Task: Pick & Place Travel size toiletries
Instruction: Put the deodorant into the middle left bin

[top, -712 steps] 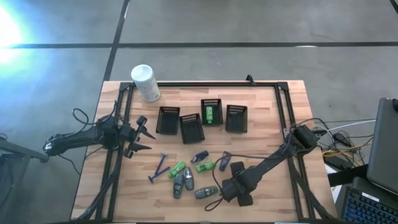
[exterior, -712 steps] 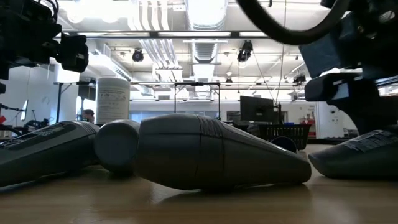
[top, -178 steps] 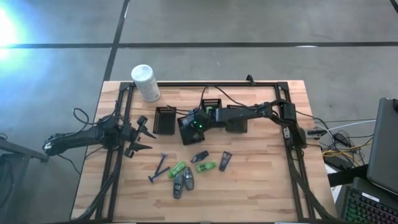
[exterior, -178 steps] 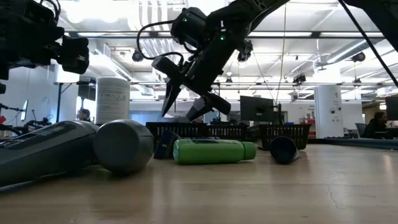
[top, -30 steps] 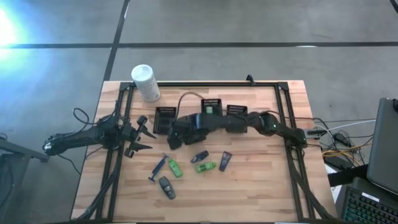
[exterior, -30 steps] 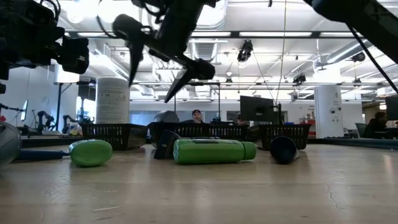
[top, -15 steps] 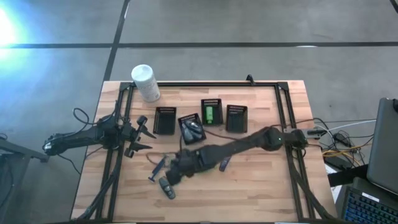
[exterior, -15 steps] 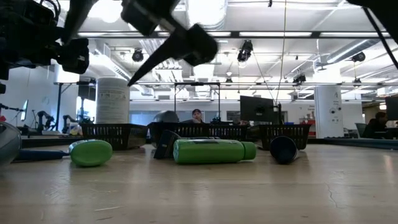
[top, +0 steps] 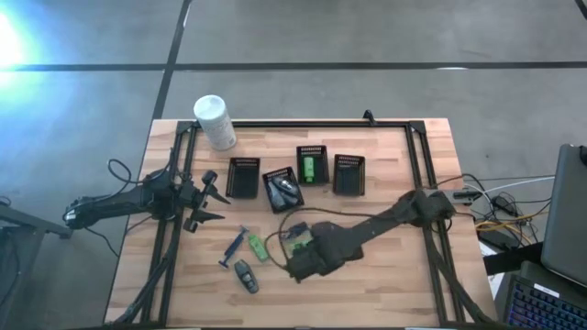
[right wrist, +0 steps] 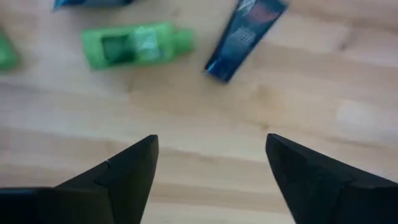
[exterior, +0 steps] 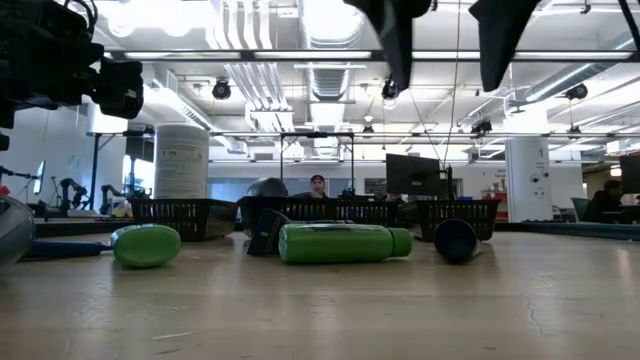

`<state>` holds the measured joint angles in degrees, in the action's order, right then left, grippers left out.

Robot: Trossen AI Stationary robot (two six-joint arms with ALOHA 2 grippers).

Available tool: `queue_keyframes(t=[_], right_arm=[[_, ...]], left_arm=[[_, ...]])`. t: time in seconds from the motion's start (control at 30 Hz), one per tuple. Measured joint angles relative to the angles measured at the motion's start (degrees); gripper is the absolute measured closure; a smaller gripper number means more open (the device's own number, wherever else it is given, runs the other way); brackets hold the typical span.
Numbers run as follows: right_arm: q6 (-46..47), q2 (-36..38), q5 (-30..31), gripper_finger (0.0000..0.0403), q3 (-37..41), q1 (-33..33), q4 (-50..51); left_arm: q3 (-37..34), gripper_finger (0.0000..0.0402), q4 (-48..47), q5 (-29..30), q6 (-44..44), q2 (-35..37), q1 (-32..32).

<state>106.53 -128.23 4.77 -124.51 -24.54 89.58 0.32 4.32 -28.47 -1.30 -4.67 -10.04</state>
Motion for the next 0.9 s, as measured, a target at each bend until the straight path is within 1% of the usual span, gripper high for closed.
queue_keyframes(t=[0.1,0.2,0.4,0.53,0.67,0.77,0.87,0.9], right_arm=[[0.29,4.66,0.13,0.0124,6.89,1.12,0.19],[1.3,10.37,0.01,0.0134,16.11,2.21,-1.09],[2.08,24.43,-0.09,0.0155,35.59,2.86,-15.45],[3.93,31.64,-0.09,0.0164,47.42,2.87,-26.57],[4.02,35.58,-0.28,0.0167,55.38,2.81,-35.38],[1.64,37.14,-0.28,0.016,59.87,2.82,-42.06],[-2.03,37.9,-0.5,0.0147,63.73,3.18,-45.11],[-3.2,37.99,-1.2,0.0143,64.92,3.42,-45.48]], left_arm=[[0.01,0.0188,0.01,0.0,0.02,0.0,0.01],[0.01,0.0188,0.02,-0.01,0.0,0.0,0.01],[0.01,0.0188,0.08,0.0,0.02,-0.02,0.02],[0.0,0.0188,0.09,0.0,0.02,-0.02,0.0],[0.0,0.0188,0.1,0.0,0.0,-0.02,0.0],[0.0,0.0188,0.16,0.6,-0.14,-0.02,0.01],[0.02,0.0188,0.62,1.69,0.46,-0.04,0.02],[0.01,0.0188,1.01,1.77,2.45,-0.02,0.02]])
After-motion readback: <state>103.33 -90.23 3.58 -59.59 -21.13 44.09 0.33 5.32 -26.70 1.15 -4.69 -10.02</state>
